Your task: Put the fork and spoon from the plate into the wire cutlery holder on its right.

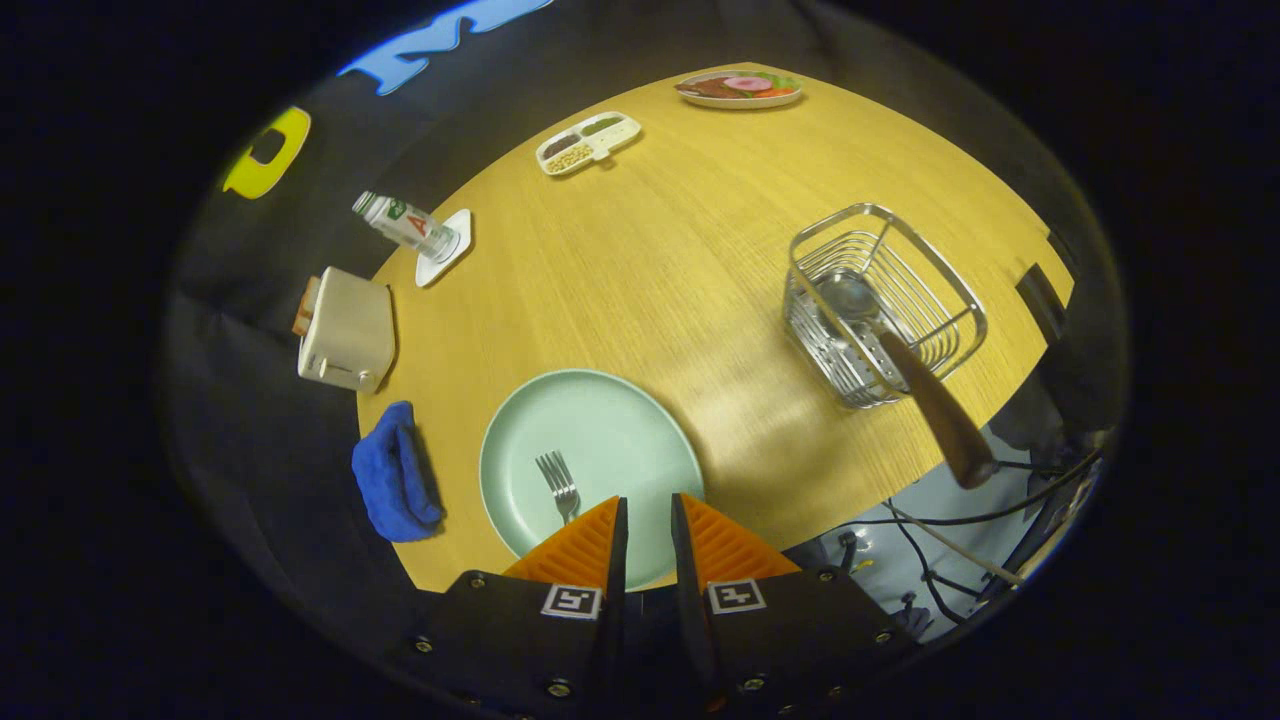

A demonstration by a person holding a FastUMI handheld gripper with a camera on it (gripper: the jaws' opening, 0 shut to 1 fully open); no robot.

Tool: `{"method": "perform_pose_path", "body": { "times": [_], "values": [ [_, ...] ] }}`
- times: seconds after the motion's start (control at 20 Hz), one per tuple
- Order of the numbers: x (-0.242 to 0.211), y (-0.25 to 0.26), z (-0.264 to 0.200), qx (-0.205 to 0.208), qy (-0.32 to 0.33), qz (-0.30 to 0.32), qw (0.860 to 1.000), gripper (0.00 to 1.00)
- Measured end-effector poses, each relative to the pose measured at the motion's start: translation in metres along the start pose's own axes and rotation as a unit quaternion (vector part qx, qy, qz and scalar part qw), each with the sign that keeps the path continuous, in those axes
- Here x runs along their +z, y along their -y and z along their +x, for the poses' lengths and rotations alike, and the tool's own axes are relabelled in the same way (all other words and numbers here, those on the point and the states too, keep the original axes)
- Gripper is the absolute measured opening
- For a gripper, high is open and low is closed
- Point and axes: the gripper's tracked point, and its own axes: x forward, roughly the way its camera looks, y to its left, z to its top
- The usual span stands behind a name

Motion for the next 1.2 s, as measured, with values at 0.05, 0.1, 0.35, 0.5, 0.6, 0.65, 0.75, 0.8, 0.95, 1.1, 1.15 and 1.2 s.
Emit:
{"method": "perform_pose_path", "body": {
  "times": [0.05, 0.1, 0.35, 0.5, 0.6, 0.65, 0.75, 0.8, 0.95, 1.1, 1.15, 1.2],
  "values": [
    [-0.005, -0.006, 0.005, 0.002, -0.009, -0.012, 1.000, 0.25],
    [-0.010, -0.012, 0.010, 0.004, -0.019, -0.024, 1.000, 0.25],
    [-0.037, -0.035, 0.035, 0.010, -0.076, -0.068, 0.995, 0.25],
    [-0.053, -0.040, 0.045, 0.005, -0.098, -0.086, 0.991, 0.24],
    [-0.061, -0.040, 0.051, -0.002, -0.113, -0.098, 0.989, 0.25],
    [-0.064, -0.042, 0.054, -0.003, -0.121, -0.101, 0.988, 0.24],
    [-0.071, -0.042, 0.060, -0.009, -0.134, -0.109, 0.985, 0.25],
    [-0.072, -0.042, 0.062, -0.011, -0.138, -0.112, 0.984, 0.24],
    [-0.078, -0.045, 0.068, -0.008, -0.153, -0.117, 0.981, 0.24],
    [-0.082, -0.042, 0.073, -0.012, -0.169, -0.124, 0.978, 0.25],
    [-0.084, -0.042, 0.072, -0.017, -0.170, -0.116, 0.978, 0.15],
    [-0.083, -0.041, 0.072, -0.019, -0.170, -0.120, 0.978, 0.05]
  ]
}}
